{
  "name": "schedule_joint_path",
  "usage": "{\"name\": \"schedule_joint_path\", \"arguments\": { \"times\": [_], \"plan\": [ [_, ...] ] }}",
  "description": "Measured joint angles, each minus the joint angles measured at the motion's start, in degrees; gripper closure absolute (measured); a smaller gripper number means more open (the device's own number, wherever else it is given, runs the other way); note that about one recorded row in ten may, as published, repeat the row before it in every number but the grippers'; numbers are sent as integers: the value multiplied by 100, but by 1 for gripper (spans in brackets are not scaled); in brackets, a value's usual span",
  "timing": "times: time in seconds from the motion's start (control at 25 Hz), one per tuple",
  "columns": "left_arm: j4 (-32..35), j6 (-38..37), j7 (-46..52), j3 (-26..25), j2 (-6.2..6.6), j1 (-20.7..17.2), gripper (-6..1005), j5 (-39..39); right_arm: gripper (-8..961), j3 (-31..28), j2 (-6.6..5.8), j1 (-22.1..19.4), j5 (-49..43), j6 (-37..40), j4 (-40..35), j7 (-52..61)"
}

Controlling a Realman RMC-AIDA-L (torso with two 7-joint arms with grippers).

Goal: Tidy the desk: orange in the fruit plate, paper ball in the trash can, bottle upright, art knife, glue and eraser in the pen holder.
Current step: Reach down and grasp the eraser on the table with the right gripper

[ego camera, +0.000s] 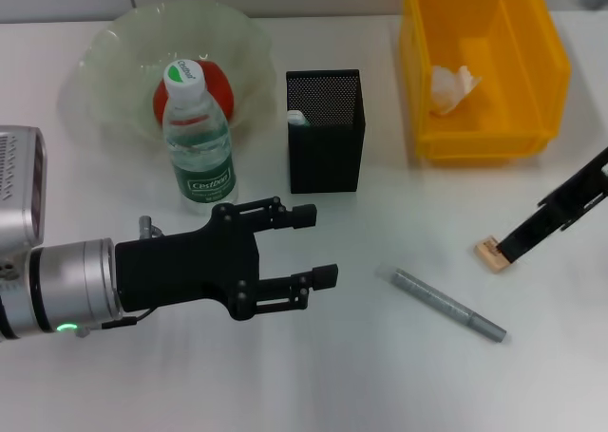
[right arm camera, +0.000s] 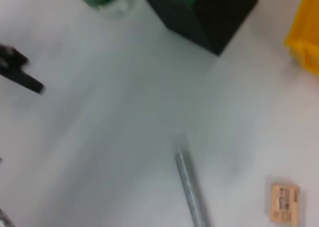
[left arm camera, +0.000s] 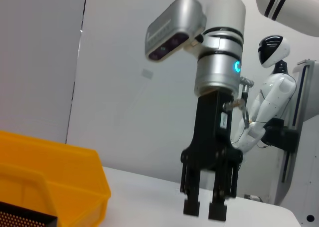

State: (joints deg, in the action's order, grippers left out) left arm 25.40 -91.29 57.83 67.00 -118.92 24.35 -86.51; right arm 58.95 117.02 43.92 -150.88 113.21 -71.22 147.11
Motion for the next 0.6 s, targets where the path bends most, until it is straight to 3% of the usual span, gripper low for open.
{"name": "schedule_joint_path", "arguments": {
  "times": [0.2,0.6],
  "plan": [
    [0,-7,0,7,0,-5,277,-5,360,493,198,48,-565,-367,155,-1],
    [-9,-83,0,6,0,-41,277,-7,361,965,211,182,-751,-934,716,94]
  ]
}}
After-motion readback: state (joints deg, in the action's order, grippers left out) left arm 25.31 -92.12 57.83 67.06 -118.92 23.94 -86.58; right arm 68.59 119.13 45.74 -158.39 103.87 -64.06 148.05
